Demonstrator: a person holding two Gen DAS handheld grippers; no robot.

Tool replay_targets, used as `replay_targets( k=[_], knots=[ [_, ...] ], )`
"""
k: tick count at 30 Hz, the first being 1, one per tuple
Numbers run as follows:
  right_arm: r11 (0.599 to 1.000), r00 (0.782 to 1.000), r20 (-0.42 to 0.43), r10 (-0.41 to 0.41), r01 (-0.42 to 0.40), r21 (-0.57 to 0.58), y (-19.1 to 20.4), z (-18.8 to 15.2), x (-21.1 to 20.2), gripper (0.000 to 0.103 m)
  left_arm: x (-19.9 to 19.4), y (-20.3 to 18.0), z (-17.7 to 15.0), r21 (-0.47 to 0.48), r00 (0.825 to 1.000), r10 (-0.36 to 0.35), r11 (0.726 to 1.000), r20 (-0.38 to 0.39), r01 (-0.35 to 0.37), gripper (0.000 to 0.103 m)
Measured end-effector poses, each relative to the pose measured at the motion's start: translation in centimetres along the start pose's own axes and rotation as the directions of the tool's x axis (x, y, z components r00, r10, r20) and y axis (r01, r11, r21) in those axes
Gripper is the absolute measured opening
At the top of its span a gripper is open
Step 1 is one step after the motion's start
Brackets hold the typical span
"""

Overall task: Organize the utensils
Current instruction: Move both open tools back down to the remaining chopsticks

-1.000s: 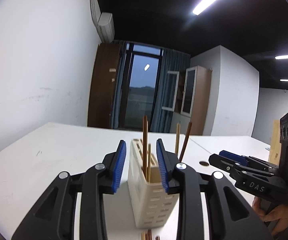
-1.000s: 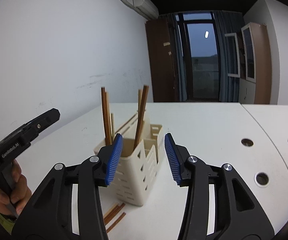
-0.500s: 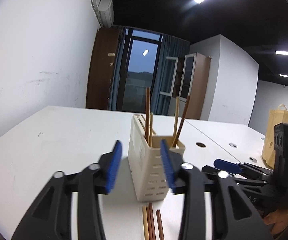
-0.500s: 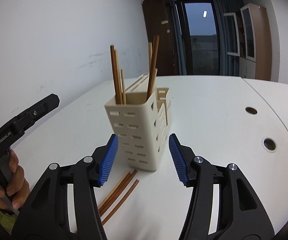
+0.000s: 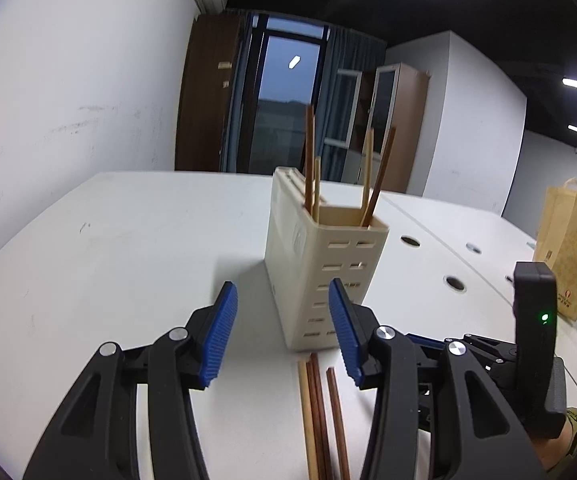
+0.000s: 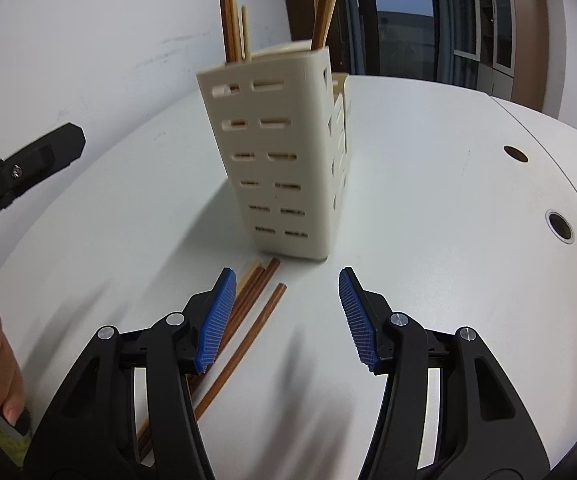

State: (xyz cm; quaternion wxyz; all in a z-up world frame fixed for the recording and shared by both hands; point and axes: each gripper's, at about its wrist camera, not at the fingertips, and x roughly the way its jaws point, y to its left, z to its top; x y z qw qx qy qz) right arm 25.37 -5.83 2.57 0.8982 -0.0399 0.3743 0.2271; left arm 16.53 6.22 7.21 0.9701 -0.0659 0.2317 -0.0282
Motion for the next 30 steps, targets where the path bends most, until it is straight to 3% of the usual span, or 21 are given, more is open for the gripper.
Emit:
replay_targets(
  k=[11,30],
  knots=[
    [1.000,0.991,-0.131,-0.022,0.021,-0.012,0.8,-1.2,3.6,0.051,2.9,0.9,-1.1,-0.019,0.982,0.019,1.000,-0.189,-0.023,0.047],
    [0.996,0.978,-0.194,-0.072,0.062,-0.058,2.0,-2.1,5.4,0.046,4.7,1.2,-2.3,-0.003,0.961,0.041,0.999,-0.275,-0.044,0.047]
  ],
)
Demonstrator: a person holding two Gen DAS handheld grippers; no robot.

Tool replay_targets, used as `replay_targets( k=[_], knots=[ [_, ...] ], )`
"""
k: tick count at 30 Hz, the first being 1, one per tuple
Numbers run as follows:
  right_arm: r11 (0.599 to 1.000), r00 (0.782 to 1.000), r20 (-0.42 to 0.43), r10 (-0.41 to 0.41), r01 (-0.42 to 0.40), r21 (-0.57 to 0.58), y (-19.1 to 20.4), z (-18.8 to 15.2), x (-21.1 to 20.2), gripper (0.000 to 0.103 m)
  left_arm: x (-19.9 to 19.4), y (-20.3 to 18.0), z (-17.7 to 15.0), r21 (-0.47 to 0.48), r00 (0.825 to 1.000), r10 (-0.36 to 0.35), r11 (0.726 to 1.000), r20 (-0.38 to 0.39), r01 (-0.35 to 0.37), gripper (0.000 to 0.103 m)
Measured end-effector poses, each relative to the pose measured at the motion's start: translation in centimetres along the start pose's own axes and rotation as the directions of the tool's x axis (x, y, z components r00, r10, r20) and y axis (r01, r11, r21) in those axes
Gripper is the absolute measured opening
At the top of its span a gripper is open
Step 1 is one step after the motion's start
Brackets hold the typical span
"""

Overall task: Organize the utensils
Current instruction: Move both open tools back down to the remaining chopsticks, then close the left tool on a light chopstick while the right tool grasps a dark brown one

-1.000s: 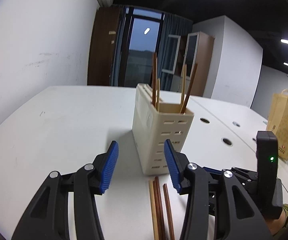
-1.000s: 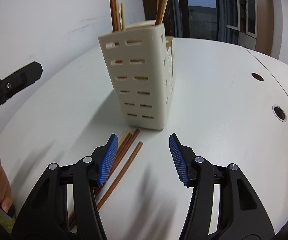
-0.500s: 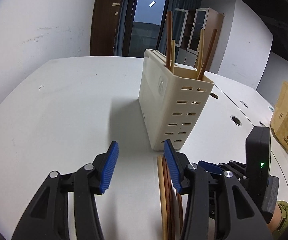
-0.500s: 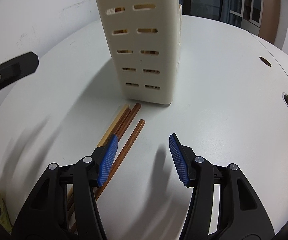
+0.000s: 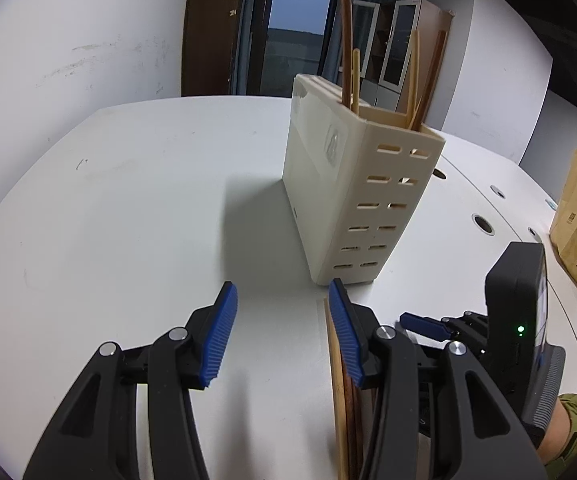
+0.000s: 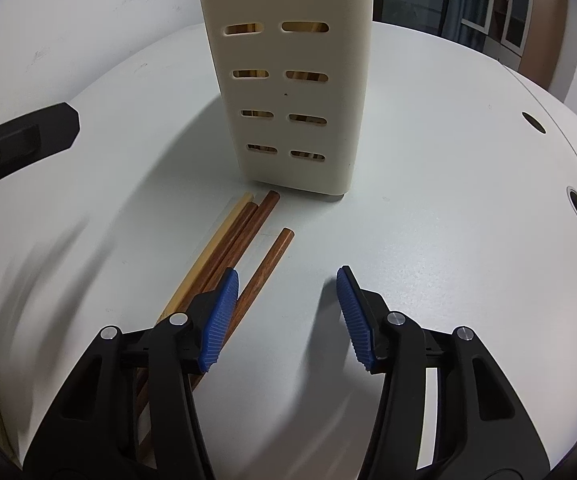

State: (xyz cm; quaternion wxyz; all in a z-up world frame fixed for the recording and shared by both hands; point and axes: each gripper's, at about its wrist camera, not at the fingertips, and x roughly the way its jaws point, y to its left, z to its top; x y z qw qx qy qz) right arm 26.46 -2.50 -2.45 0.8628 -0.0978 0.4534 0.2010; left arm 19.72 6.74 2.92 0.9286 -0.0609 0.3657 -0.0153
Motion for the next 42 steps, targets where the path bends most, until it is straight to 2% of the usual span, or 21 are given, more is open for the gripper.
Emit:
replay_targets(
  k=[1,10,16,23,31,39,42],
  knots=[
    [1.000,1.000,-0.001,-0.008,0.008,-0.005,0.0,0.0,-0.1,0.041,0.2,0.0,0.0,0.005,1.000,0.002,1.000,-0.010,-0.002,0.047],
    [1.000,1.000,-0.001,-0.009,0.009,-0.029,-0.5,0.1,-0.3,0.021,2.4,-0.8,-0.8,0.074,0.995,0.016,0.997,-0.098,-0.008,0.047],
    [1.000,1.000,-0.009,0.023,-0.023,-0.006,-1.5,0.0,-0.6,0.012,3.8,-2.0,-1.8,0.124,0.988,0.022,0.992,-0.154,-0.003,0.047],
    [1.000,1.000,-0.011,0.026,-0.026,-0.002,-1.7,-0.5,-1.2,0.010,5.8,-3.0,-3.1,0.160,0.974,0.021,0.987,-0.226,0.016,0.047],
    [1.000,1.000,-0.012,0.028,-0.028,-0.002,-2.2,-0.3,-1.0,0.010,7.3,-3.8,-4.1,0.197,0.964,0.055,0.980,-0.261,-0.002,0.047],
    [1.000,1.000,-0.013,0.021,-0.021,-0.007,-2.0,-0.4,-1.3,0.010,7.6,-3.0,-3.6,0.159,0.961,0.043,0.987,-0.274,0.001,0.047],
    [1.000,1.000,-0.016,0.025,-0.025,-0.008,-1.9,-0.5,-1.4,0.010,8.0,-2.9,-3.1,0.163,0.956,0.054,0.987,-0.287,-0.007,0.034]
  ],
)
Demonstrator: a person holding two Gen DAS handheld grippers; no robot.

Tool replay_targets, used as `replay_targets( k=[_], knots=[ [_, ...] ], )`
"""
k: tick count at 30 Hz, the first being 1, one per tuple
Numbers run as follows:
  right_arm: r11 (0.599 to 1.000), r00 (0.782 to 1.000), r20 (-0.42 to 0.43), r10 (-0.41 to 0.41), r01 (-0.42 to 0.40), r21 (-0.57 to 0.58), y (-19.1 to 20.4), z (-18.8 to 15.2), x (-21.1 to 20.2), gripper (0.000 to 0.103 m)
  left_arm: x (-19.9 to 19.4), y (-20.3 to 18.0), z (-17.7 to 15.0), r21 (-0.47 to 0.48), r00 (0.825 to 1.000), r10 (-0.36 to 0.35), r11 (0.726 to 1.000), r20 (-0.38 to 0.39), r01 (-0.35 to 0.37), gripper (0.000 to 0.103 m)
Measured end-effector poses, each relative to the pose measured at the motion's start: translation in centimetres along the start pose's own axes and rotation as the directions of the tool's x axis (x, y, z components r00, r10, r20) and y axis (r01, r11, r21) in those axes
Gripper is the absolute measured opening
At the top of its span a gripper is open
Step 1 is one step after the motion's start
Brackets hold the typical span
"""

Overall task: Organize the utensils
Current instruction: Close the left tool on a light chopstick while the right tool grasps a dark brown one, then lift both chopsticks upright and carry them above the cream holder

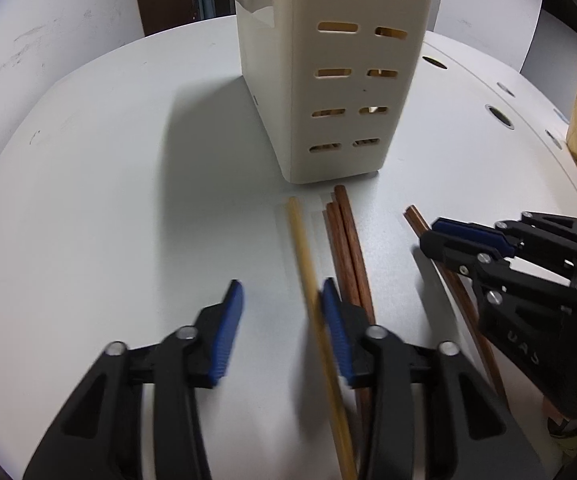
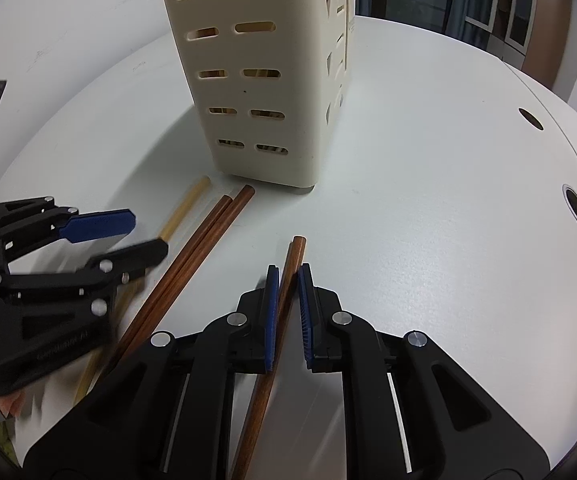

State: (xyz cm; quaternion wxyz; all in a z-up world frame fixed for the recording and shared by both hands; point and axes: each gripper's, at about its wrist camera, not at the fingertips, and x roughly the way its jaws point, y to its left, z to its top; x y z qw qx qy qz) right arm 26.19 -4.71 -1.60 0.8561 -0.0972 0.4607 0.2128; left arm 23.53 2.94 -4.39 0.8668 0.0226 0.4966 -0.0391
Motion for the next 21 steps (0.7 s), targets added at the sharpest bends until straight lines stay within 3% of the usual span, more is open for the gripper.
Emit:
replay_targets(
  k=[4,7,15,21],
  knots=[
    [1.000,1.000,-0.008,0.024,-0.024,0.008,-0.4,0.1,0.0,0.008,0.4,0.3,0.9,0.011,1.000,0.008,1.000,-0.030,-0.008,0.011],
    [0.999,0.999,-0.009,0.036,-0.036,0.011,-0.4,0.0,-0.1,0.007,0.4,0.7,1.1,0.008,0.999,-0.004,1.000,-0.037,0.004,0.006],
    [0.997,0.997,0.037,0.064,-0.065,0.029,-1.2,0.4,-1.2,0.006,-0.4,1.6,0.4,-0.021,1.000,0.010,1.000,-0.005,-0.010,0.006],
    [0.995,0.986,0.140,0.087,-0.092,0.033,-1.5,1.0,-4.2,0.006,-4.2,2.5,0.0,-0.072,0.993,-0.008,0.997,0.118,0.016,0.006]
  ],
)
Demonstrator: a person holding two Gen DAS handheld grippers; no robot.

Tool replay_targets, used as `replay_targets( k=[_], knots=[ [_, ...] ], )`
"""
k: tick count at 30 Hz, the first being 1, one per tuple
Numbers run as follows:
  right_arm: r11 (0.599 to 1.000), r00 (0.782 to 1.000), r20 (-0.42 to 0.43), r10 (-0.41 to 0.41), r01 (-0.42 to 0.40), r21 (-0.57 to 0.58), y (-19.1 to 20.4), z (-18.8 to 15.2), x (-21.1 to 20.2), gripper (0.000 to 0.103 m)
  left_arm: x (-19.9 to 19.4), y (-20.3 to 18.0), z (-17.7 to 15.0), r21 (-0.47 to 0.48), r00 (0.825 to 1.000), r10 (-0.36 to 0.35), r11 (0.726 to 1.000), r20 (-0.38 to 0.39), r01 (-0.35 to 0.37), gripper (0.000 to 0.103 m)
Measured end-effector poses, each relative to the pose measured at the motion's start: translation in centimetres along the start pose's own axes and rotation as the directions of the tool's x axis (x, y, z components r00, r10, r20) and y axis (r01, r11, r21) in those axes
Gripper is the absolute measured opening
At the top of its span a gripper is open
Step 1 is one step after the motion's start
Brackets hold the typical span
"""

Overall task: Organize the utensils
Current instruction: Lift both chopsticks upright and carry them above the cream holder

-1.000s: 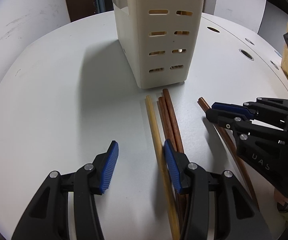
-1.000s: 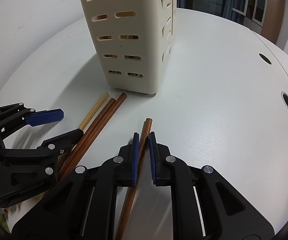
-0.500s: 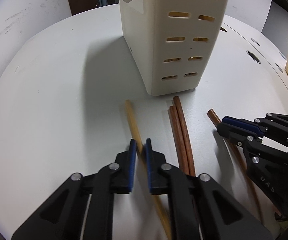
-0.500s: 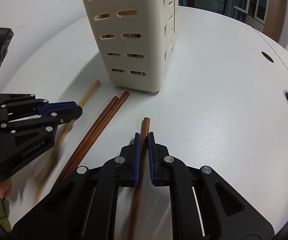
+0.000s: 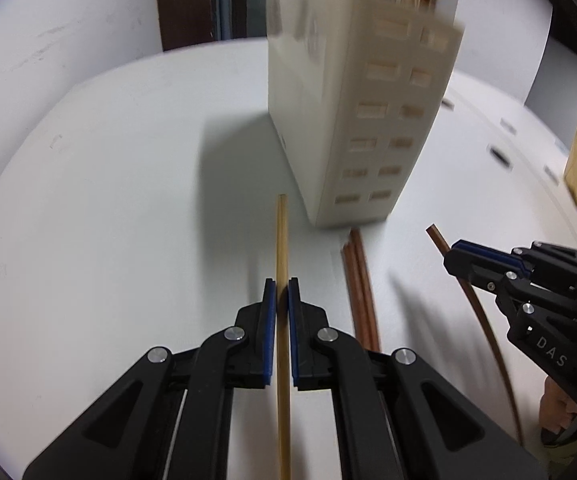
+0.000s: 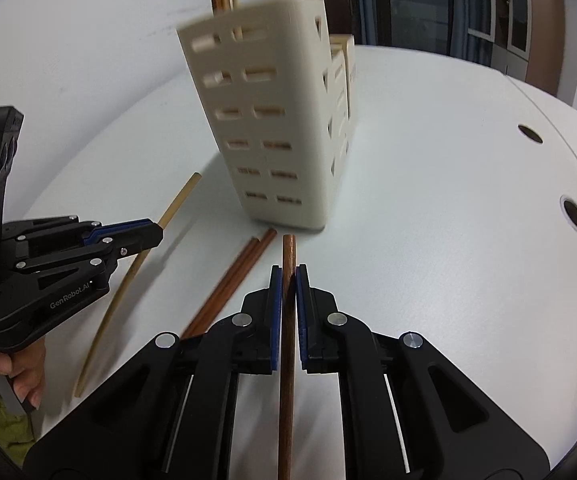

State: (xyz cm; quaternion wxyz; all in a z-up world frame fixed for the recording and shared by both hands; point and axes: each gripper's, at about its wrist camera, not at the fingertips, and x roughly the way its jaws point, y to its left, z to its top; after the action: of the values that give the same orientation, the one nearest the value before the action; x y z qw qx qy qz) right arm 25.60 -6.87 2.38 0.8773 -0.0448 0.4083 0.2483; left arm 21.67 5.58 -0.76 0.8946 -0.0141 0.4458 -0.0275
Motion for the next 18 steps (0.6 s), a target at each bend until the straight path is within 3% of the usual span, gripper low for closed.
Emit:
replay_targets(
  k=[9,18],
  knots=[
    [1.000,0.990,0.139,0.001,0.001,-0.015,0.2,1.0,-4.7,0.006,-4.3,-0.3,0.3,-0.030,0.986,-0.038,0.999,0.163,0.043,0.006],
    [1.000,0.975,0.222,0.014,-0.009,-0.023,0.9,1.9,-8.1,0.006,-7.6,-1.4,0.9,-0.027,0.952,-0.060,0.997,0.299,0.071,0.006]
  ],
)
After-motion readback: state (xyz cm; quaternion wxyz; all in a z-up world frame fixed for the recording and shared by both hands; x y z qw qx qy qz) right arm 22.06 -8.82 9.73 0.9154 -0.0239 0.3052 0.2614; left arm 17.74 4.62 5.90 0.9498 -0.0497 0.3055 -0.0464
